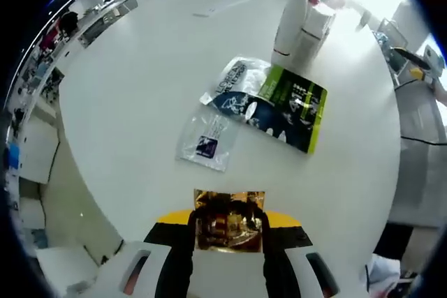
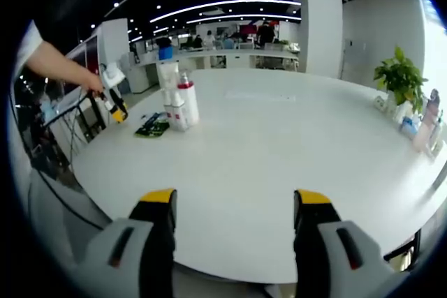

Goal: Arrange the skincare products in the storage area until every visible bottle or jar stands upright without overlapping.

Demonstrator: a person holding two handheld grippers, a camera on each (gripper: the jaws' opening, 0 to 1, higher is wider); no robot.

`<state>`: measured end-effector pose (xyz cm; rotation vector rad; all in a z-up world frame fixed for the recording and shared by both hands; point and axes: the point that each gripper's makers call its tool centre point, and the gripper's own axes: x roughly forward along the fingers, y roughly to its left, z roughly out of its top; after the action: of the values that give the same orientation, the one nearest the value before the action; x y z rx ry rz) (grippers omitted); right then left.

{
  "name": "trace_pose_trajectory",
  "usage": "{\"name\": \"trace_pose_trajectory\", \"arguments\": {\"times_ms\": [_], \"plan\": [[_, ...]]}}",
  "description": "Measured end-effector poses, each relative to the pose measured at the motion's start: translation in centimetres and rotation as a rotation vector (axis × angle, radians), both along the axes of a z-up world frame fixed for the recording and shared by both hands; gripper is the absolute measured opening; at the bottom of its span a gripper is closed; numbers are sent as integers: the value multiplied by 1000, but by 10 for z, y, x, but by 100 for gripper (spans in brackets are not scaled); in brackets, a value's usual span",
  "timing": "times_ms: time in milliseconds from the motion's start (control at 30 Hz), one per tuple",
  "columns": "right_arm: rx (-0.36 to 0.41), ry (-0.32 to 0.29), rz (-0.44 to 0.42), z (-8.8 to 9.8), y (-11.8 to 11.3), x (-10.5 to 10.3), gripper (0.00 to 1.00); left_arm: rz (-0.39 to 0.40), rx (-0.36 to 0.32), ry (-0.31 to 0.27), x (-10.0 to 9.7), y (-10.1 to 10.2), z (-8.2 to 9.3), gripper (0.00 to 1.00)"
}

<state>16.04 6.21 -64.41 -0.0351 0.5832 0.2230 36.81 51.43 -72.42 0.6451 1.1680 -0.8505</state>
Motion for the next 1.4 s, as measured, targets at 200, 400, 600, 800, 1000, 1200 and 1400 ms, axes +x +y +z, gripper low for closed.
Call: {"name": "trace_pose_trajectory", "arguments": {"times_ms": [200, 400, 600, 800, 1000, 1200, 1400], "plan": [[8, -7, -3, 3, 2, 0, 70, -81, 19, 24, -8, -17, -3, 39], [22, -21, -12, 7, 4, 0, 69, -168, 41, 50, -13, -30, -10, 39], [27, -29, -24, 11, 4, 1, 69, -232, 73, 64, -12, -43, -12, 39], [32, -38, -32, 14, 4, 1, 69, -276, 100, 81, -11, -49, -18, 39], [36, -41, -40, 12, -1, 3, 69, -312, 119, 99, -13, -52, -26, 39], [35, -38, -41, 8, -5, 4, 69, -331, 138, 114, -15, -51, -31, 39], [39, -41, -41, 4, -9, 5, 69, -362, 156, 112, -15, -51, -36, 39]]}}
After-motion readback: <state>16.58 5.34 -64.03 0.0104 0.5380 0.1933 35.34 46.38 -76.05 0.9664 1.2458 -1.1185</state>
